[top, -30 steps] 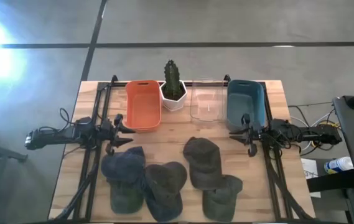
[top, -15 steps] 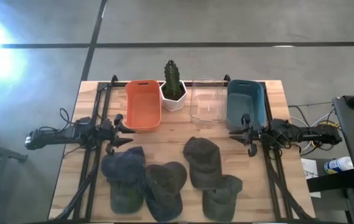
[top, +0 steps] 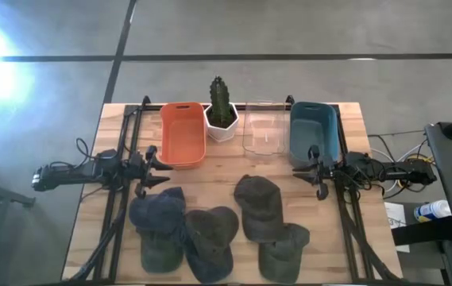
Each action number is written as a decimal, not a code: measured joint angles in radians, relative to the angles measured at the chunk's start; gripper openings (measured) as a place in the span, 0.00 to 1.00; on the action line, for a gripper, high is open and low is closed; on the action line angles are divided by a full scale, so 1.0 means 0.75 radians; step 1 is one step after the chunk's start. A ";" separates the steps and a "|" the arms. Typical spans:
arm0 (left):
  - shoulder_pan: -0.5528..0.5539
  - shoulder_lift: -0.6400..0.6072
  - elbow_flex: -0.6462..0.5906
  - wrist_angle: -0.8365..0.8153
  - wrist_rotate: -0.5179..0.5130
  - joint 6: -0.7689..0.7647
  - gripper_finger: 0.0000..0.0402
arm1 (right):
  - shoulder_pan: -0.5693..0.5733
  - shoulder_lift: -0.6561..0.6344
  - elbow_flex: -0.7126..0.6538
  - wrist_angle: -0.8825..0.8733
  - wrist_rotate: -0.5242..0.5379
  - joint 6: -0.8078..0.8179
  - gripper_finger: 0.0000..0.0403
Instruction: Pick & Place hat
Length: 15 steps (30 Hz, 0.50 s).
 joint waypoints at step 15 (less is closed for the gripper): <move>0.000 0.000 0.000 0.000 0.000 -0.001 0.43 | 0.000 0.016 0.002 0.000 -0.028 1.242 0.17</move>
